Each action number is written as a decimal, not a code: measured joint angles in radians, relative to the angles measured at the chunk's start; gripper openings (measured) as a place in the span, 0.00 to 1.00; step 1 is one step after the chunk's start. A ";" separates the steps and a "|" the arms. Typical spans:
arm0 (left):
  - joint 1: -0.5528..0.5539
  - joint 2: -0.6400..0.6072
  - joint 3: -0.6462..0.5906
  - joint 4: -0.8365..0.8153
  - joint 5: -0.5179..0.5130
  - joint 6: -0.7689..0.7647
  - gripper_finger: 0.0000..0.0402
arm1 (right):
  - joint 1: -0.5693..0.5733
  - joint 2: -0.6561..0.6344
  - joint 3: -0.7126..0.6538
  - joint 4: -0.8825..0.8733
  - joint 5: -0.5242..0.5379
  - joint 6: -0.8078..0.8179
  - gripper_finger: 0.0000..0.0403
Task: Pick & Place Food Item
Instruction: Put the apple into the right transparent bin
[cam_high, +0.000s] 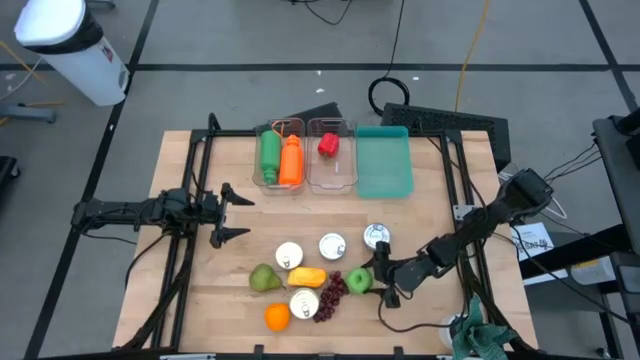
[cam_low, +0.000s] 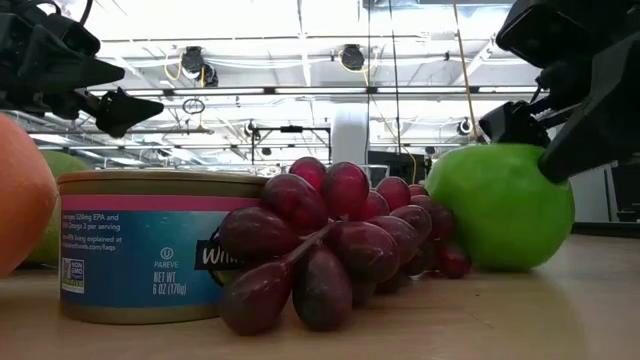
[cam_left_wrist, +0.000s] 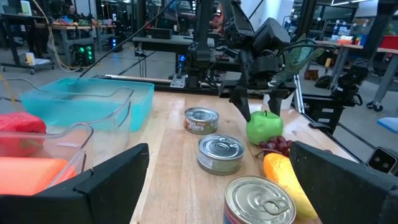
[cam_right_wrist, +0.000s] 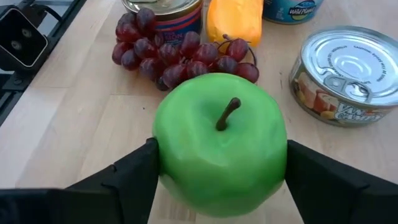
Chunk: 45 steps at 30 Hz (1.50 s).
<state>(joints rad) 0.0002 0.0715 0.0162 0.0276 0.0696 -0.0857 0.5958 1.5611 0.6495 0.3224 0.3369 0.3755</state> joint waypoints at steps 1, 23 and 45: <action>0.000 0.000 0.000 0.000 0.000 0.000 0.99 | 0.000 -0.008 0.000 -0.001 -0.002 -0.003 0.72; 0.000 0.000 0.000 0.000 0.000 0.000 0.99 | -0.038 -0.113 0.000 0.033 0.000 0.000 0.72; 0.000 0.000 0.000 0.000 0.000 0.000 0.99 | -0.269 -0.113 0.001 0.163 -0.099 -0.152 0.73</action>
<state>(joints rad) 0.0002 0.0715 0.0162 0.0277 0.0692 -0.0856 0.3266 1.4479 0.6502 0.4850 0.2379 0.2230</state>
